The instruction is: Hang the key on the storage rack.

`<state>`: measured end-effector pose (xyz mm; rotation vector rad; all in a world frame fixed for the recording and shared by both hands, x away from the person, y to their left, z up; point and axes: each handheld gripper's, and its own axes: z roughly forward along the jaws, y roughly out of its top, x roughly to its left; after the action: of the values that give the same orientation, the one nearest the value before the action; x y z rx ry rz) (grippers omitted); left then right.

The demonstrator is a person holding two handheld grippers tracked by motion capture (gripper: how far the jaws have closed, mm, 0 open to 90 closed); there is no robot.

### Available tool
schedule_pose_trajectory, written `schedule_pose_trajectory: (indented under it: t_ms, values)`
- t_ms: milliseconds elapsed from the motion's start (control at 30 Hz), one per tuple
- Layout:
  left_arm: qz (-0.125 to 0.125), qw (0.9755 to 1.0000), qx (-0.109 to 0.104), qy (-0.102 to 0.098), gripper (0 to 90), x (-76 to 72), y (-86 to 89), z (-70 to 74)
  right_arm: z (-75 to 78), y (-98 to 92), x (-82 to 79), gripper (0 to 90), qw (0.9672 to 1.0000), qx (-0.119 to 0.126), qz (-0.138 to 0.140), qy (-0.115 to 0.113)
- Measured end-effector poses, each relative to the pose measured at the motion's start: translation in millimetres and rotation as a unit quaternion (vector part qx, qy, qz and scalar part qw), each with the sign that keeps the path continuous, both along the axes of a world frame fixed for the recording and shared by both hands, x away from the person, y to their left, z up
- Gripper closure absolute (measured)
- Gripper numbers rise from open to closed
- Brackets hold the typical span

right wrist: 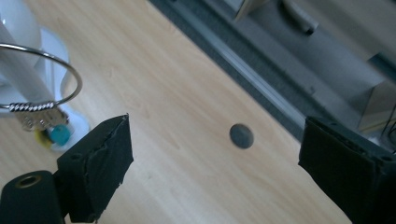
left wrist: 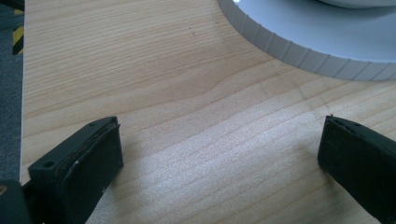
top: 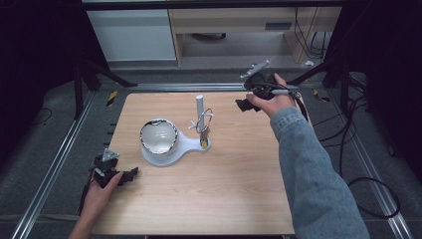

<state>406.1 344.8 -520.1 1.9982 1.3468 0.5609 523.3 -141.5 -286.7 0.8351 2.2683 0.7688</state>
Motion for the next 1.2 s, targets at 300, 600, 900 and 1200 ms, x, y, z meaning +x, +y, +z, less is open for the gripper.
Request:
schedule_pose_trajectory:
  t_ms: [300, 600, 900, 1200]
  values:
    - [0.000, 1.0000, 0.000, 0.000, 0.0, 0.0, -0.1, 0.0, -4.9, -12.9, -11.8, 11.3, 0.9999, 0.006, -0.007, -0.009]
    - [0.000, 1.0000, 0.001, 0.000, 0.0, -0.1, 0.0, 0.0, -26.5, -22.8, -21.8, 11.2, 0.9997, 0.020, 0.009, -0.010]
    - [0.000, 1.0000, 0.001, 0.000, 0.0, -0.1, 0.0, 0.0, -49.1, -45.6, -43.7, 11.2, 0.9994, 0.035, 0.003, 0.004]
    - [0.000, 1.0000, 0.001, 0.000, 0.0, -0.1, 0.0, 0.0, -93.2, -70.9, -52.6, 8.7, 0.9985, 0.047, -0.018, 0.020]
